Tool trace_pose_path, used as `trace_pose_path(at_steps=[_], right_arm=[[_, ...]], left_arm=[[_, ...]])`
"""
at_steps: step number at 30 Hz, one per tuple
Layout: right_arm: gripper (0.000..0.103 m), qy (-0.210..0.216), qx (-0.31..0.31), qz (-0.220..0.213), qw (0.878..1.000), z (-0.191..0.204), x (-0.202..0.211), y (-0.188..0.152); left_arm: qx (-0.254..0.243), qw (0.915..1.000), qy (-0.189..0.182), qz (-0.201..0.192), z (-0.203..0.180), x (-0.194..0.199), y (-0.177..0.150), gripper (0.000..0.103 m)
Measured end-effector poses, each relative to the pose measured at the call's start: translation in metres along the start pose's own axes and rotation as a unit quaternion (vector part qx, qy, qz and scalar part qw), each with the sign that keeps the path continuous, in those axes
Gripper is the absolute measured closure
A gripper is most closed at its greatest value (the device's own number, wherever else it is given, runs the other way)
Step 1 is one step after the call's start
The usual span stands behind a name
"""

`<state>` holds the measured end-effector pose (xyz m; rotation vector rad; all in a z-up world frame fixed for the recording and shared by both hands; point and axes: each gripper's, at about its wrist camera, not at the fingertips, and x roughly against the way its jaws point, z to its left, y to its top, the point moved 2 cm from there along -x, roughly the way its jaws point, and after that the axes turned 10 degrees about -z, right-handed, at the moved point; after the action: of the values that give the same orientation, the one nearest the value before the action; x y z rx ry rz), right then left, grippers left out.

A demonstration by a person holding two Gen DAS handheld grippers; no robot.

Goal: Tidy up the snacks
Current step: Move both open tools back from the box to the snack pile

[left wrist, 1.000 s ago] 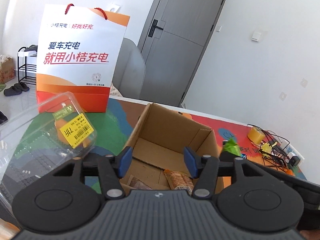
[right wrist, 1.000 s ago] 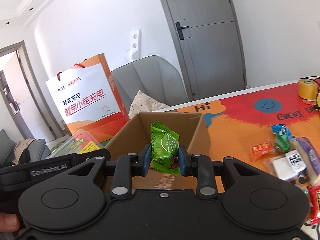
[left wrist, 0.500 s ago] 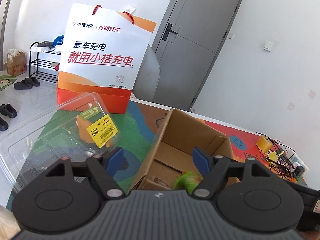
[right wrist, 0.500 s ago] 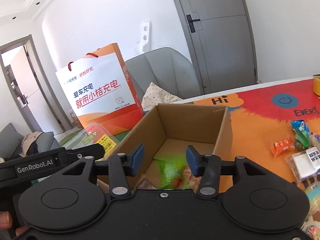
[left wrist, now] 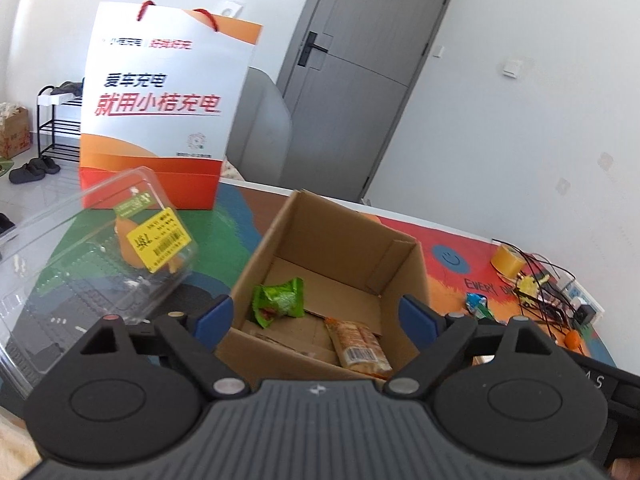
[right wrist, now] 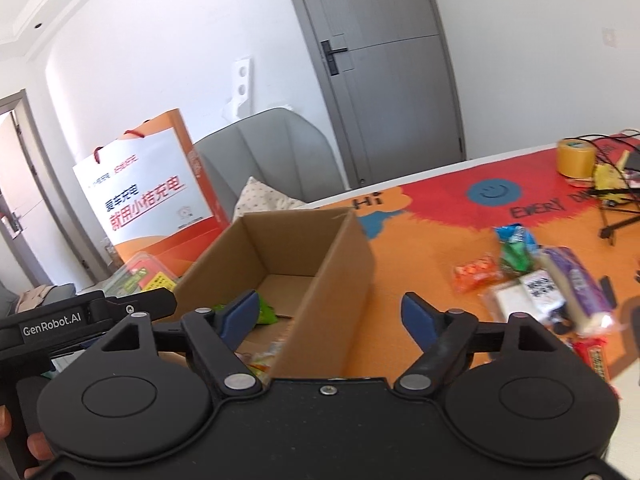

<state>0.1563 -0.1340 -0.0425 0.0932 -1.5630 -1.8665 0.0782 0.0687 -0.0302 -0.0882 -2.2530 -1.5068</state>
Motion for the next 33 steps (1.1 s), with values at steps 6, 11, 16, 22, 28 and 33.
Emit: trace_pose_path(at_steps=[6, 11, 16, 22, 28, 33], right_arm=[[0.017, -0.020, -0.014, 0.002, 1.000, -0.026, 0.016, -0.004], [0.004, -0.031, -0.022, -0.006, 0.999, -0.046, 0.032, -0.006], [0.000, -0.048, -0.023, -0.014, 0.998, -0.064, 0.049, -0.006], [0.000, -0.064, -0.034, -0.017, 0.997, -0.087, 0.067, -0.007], [0.000, -0.081, -0.039, -0.025, 0.996, -0.107, 0.085, -0.009], [0.000, -0.092, -0.043, -0.030, 0.994, -0.124, 0.095, -0.011]], left_arm=[[-0.013, 0.9997, -0.016, 0.013, -0.021, -0.002, -0.010, 0.012], [-0.025, 0.9990, -0.030, 0.020, -0.039, 0.000, -0.018, 0.012], [-0.034, 0.9979, -0.047, 0.029, -0.057, 0.003, -0.026, 0.011], [-0.049, 0.9958, -0.068, 0.037, -0.080, 0.005, -0.035, 0.011], [-0.057, 0.9932, -0.092, 0.045, -0.100, 0.006, -0.046, 0.011], [-0.063, 0.9906, -0.109, 0.053, -0.114, 0.004, -0.053, 0.011]])
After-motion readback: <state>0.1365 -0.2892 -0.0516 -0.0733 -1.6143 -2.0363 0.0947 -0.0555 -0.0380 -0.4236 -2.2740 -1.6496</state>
